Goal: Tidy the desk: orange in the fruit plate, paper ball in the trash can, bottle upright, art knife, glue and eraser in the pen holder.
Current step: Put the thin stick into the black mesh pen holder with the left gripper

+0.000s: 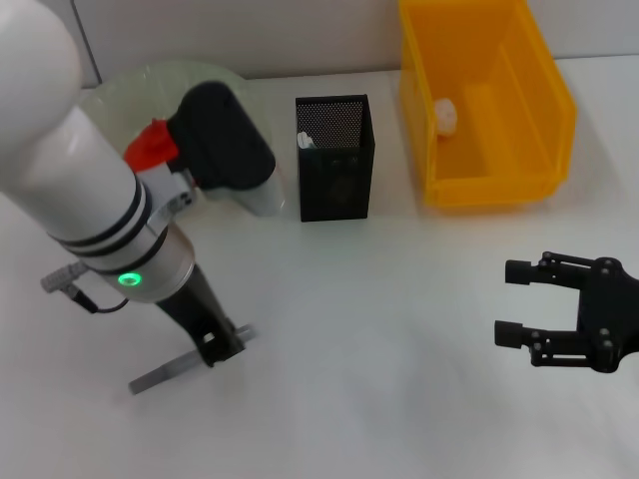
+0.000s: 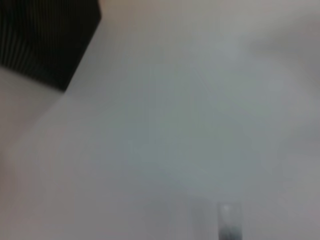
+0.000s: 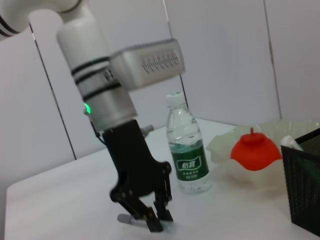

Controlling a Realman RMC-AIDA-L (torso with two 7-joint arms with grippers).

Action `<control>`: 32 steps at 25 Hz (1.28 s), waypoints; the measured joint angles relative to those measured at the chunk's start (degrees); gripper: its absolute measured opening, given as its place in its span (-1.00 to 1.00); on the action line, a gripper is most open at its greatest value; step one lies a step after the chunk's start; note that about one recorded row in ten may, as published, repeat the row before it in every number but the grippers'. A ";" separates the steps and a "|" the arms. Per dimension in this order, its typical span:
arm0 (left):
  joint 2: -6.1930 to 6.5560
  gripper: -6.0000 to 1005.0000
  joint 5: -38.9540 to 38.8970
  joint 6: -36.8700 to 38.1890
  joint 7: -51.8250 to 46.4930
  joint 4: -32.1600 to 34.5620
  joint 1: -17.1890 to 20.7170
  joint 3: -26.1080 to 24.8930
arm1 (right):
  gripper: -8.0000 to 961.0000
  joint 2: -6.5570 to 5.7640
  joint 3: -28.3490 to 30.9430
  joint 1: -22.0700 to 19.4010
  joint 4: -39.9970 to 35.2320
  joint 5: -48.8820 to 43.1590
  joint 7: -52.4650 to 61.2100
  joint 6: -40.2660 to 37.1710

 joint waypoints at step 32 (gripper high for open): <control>-0.10 -0.68 -92.31 -57.08 77.77 -7.98 11.95 8.60 | 0.67 0.11 1.51 0.47 0.20 -0.27 -0.05 -0.55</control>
